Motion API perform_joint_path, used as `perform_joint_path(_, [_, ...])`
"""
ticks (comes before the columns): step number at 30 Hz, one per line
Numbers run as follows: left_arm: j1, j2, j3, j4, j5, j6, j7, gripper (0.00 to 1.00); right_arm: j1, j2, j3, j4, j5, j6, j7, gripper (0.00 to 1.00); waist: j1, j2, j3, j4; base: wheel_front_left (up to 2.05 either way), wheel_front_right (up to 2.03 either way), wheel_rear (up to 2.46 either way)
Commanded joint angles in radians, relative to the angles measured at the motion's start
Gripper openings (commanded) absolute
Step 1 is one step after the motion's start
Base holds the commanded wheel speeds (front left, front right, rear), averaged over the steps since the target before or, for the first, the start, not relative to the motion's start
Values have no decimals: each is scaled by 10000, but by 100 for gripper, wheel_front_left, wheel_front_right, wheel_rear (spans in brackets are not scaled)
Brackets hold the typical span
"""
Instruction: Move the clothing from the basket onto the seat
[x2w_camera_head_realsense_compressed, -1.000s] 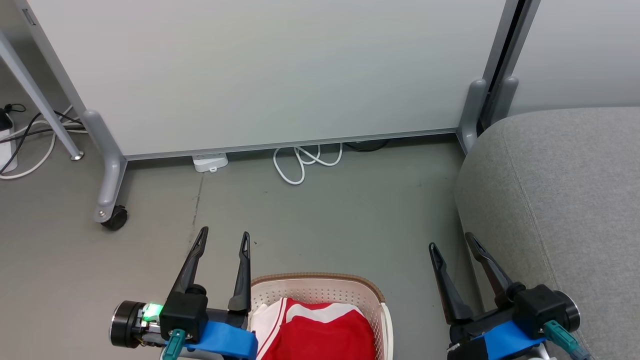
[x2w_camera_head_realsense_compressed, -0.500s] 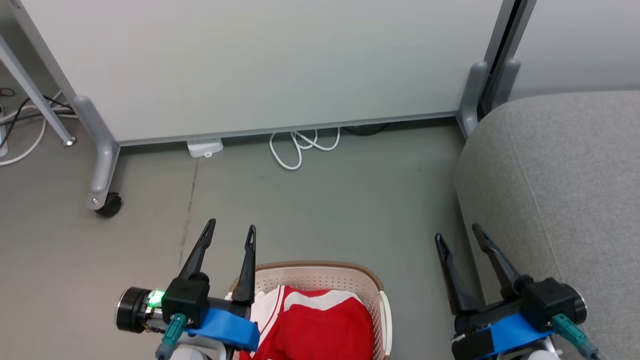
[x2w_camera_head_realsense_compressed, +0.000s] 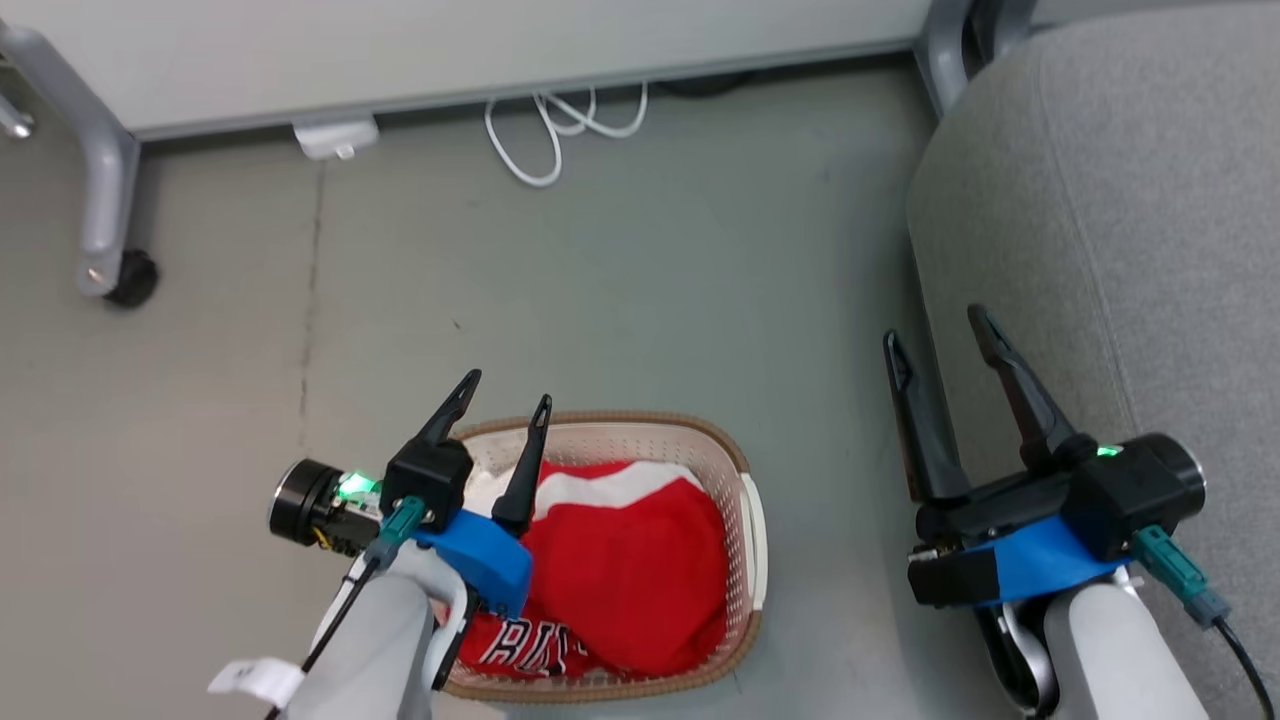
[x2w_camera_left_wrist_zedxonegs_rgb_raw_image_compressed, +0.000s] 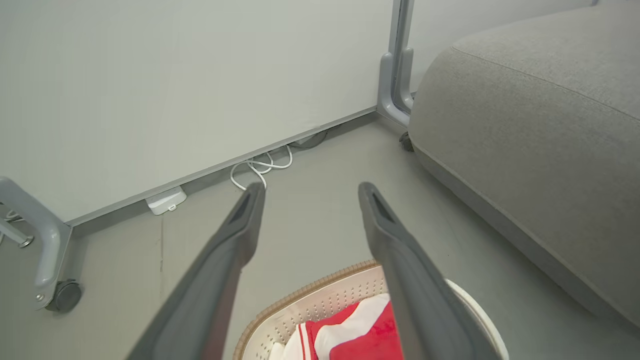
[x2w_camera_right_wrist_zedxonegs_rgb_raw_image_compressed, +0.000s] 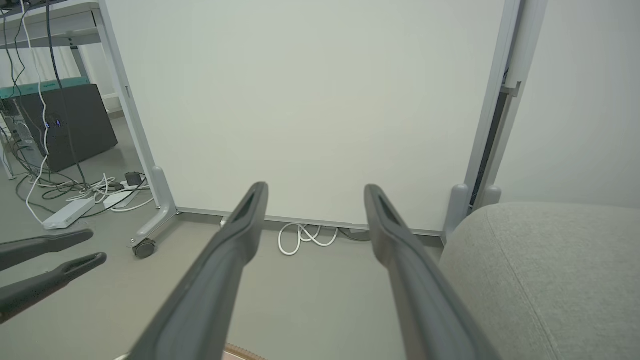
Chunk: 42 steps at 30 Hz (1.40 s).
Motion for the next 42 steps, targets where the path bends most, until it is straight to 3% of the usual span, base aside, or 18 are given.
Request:
perform_joint_path(1, [-358, 84, -135, 306, -60, -65, -28, 100, -247, -36, -2, -86, -57, 19, -31, 100, -2, 0, 792, -328, 0, 0, 0])
perform_joint_path(16, [-3120, 347, -3422, 4618, -2721, -58, 330, 100, -1607, -31, -24, -617, -353, 19, -31, 100, -2, 0, 3538, -864, 0, 0, 0])
perform_joint_path(23, [-3756, 784, -4568, 5112, -4485, -59, 1288, 100, -1854, -31, -69, -833, -545, 19, -31, 100, -2, 0, 4535, -983, 0, 0, 0])
perform_joint_path(31, [-4478, 1114, -5144, 5142, -6356, -60, 2551, 100, -2023, -32, -27, -1161, -678, 19, -31, 100, -2, 0, 5503, -992, 0, 0, 0])
perform_joint_path(42, [-5228, 1096, -5902, 5228, -7577, -60, 3547, 100, -2080, -62, 7, -1529, -628, 12, -31, 100, -2, 0, 6260, -1045, 0, 0, 0])
